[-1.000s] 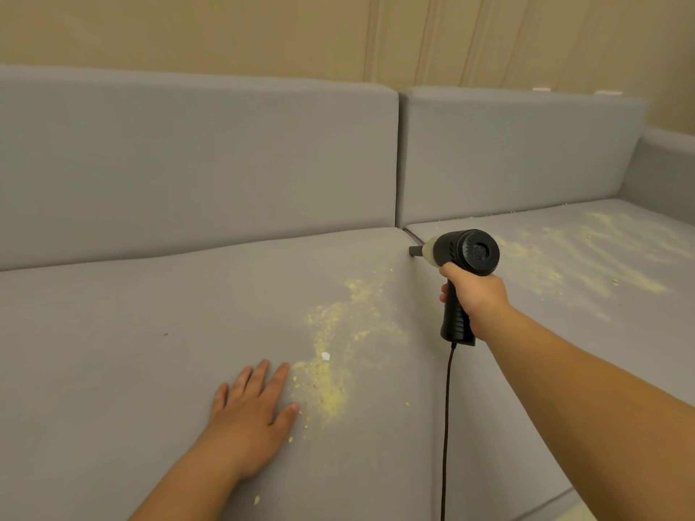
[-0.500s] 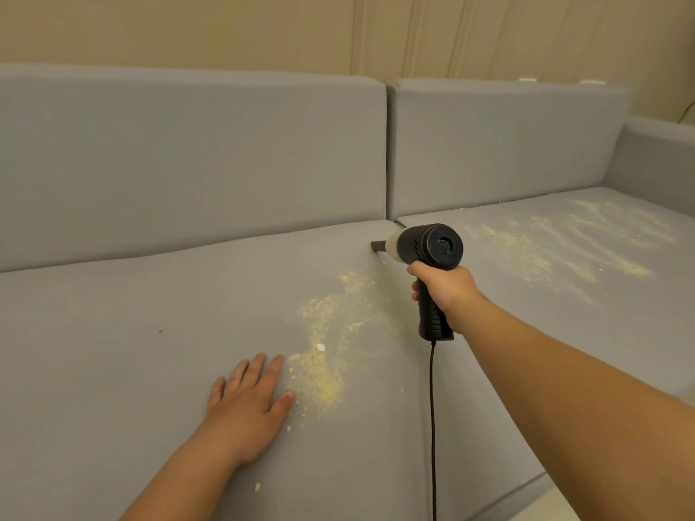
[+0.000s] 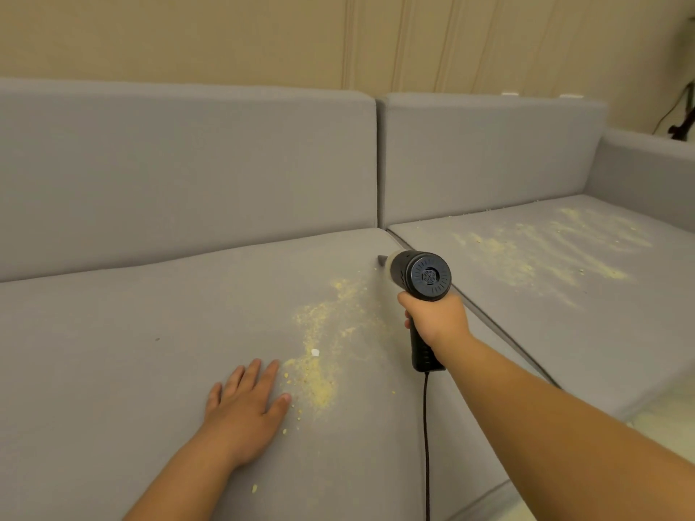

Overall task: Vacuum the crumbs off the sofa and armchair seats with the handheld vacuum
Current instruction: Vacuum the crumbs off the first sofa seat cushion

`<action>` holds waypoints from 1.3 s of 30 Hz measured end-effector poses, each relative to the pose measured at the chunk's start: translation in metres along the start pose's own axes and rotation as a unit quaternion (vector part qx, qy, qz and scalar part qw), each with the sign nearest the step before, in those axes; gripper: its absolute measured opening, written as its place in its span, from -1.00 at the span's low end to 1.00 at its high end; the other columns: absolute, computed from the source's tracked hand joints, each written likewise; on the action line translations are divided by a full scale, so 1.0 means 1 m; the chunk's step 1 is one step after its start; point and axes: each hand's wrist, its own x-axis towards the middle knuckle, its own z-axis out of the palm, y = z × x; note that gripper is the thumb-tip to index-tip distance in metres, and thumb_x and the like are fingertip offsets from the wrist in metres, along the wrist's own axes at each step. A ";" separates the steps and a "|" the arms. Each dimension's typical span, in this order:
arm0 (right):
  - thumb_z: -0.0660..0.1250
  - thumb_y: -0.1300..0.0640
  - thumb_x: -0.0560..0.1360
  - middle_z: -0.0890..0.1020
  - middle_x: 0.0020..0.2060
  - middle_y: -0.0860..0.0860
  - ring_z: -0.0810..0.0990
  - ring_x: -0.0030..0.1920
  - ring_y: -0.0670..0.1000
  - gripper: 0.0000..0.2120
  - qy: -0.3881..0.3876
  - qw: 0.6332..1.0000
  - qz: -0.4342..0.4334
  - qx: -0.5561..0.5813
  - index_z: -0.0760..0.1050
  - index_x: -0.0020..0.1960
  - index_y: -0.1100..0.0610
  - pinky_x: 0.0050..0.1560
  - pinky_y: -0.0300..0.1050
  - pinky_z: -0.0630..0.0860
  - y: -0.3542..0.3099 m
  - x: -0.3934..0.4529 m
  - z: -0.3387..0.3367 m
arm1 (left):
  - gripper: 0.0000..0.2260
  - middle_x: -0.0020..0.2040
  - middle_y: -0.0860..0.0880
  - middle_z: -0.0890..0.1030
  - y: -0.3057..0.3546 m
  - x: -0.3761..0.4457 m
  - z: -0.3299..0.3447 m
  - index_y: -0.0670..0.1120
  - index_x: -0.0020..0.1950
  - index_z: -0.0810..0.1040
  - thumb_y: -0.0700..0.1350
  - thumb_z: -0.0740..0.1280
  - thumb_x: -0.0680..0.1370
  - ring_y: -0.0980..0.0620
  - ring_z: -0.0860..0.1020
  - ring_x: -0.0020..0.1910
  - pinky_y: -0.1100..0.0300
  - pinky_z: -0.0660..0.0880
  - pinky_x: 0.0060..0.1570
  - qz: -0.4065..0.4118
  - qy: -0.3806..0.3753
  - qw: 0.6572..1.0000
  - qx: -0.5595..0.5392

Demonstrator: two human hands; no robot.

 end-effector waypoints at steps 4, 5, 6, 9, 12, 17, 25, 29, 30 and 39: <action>0.50 0.13 0.41 0.66 -0.33 0.09 0.67 -0.35 0.04 -0.82 0.008 1.000 0.011 0.016 0.64 -0.05 0.21 -0.13 0.03 0.65 0.003 -0.009 -0.002 | -0.41 0.69 0.10 -0.18 -0.003 0.001 0.001 0.22 0.67 -0.18 0.29 -0.07 0.69 0.03 -0.20 0.66 -0.06 -0.20 0.60 0.000 -0.002 1.000 0.002; 0.50 0.14 0.42 0.66 -0.32 0.10 0.66 -0.35 0.04 -0.83 0.002 1.000 0.014 0.020 0.63 -0.07 0.21 -0.14 0.02 0.64 0.003 -0.012 -0.002 | -0.41 0.69 0.11 -0.18 -0.002 0.001 0.001 0.22 0.67 -0.18 0.29 -0.08 0.69 0.03 -0.20 0.66 -0.07 -0.20 0.60 -0.001 -0.003 1.000 0.003; 0.50 0.14 0.43 0.66 -0.31 0.11 0.66 -0.34 0.05 -0.86 -0.007 1.000 0.016 0.025 0.63 -0.09 0.20 -0.13 0.02 0.64 0.002 -0.014 -0.001 | -0.42 0.69 0.10 -0.19 -0.002 0.001 0.001 0.22 0.67 -0.19 0.29 -0.08 0.69 0.03 -0.21 0.66 -0.07 -0.21 0.60 -0.002 -0.004 1.000 0.004; 0.51 0.17 0.45 0.66 -0.31 0.11 0.64 -0.33 0.08 -0.90 -0.036 0.999 0.015 0.035 0.62 -0.11 0.17 -0.15 0.00 0.63 -0.004 -0.019 -0.003 | -0.42 0.69 0.10 -0.20 0.001 0.001 0.000 0.20 0.68 -0.18 0.28 -0.08 0.69 0.02 -0.22 0.66 -0.07 -0.22 0.60 0.000 -0.006 1.000 0.007; 0.51 0.16 0.45 0.66 -0.31 0.10 0.66 -0.32 0.07 -0.89 -0.025 1.000 -0.001 0.018 0.63 -0.09 0.17 -0.13 0.02 0.64 -0.006 -0.018 -0.005 | -0.41 0.69 0.10 -0.19 0.002 0.001 -0.001 0.20 0.68 -0.17 0.28 -0.07 0.69 0.03 -0.21 0.66 -0.07 -0.22 0.60 0.002 -0.007 1.000 0.005; 0.50 0.14 0.44 0.67 -0.30 0.12 0.65 -0.32 0.06 -0.89 -0.004 1.000 0.014 0.026 0.61 -0.12 0.16 -0.12 0.01 0.63 -0.003 -0.018 -0.005 | -0.41 0.69 0.09 -0.21 -0.001 0.000 0.000 0.19 0.68 -0.18 0.28 -0.07 0.69 0.03 -0.23 0.66 -0.07 -0.23 0.60 0.000 -0.010 1.000 0.009; 0.51 0.16 0.50 0.68 -0.29 0.13 0.66 -0.31 0.07 -0.85 -0.079 0.997 0.014 0.012 0.63 0.02 0.19 -0.12 0.01 0.65 -0.009 -0.025 -0.012 | -0.40 0.69 0.09 -0.21 0.000 0.002 0.001 0.20 0.68 -0.16 0.29 -0.06 0.69 0.01 -0.23 0.66 -0.09 -0.24 0.60 -0.002 -0.012 1.000 0.005; 0.50 0.18 0.49 0.67 -0.30 0.13 0.65 -0.30 0.08 -0.89 -0.055 0.998 0.006 0.022 0.63 -0.05 0.19 -0.10 0.04 0.64 -0.009 -0.034 -0.012 | -0.40 0.69 0.09 -0.21 0.001 0.000 0.000 0.19 0.69 -0.17 0.28 -0.06 0.69 0.01 -0.23 0.66 -0.09 -0.24 0.60 0.000 -0.013 1.000 0.009; 0.50 0.18 0.48 0.67 -0.30 0.13 0.65 -0.30 0.09 -0.91 -0.047 0.998 0.008 0.029 0.62 -0.07 0.18 -0.10 0.05 0.64 -0.009 -0.036 -0.012 | -0.40 0.69 0.09 -0.20 0.001 0.000 -0.001 0.18 0.69 -0.17 0.28 -0.06 0.69 0.01 -0.23 0.66 -0.08 -0.24 0.60 0.001 -0.012 1.000 0.009; 0.49 0.17 0.51 0.68 -0.32 0.11 0.66 -0.26 0.10 -0.88 -0.119 0.993 0.016 0.013 0.64 -0.01 0.21 -0.02 0.11 0.67 -0.010 -0.061 -0.001 | -0.40 0.69 0.09 -0.20 0.002 -0.001 -0.003 0.18 0.69 -0.17 0.28 -0.06 0.69 0.01 -0.23 0.66 -0.09 -0.25 0.60 0.003 -0.014 1.000 0.004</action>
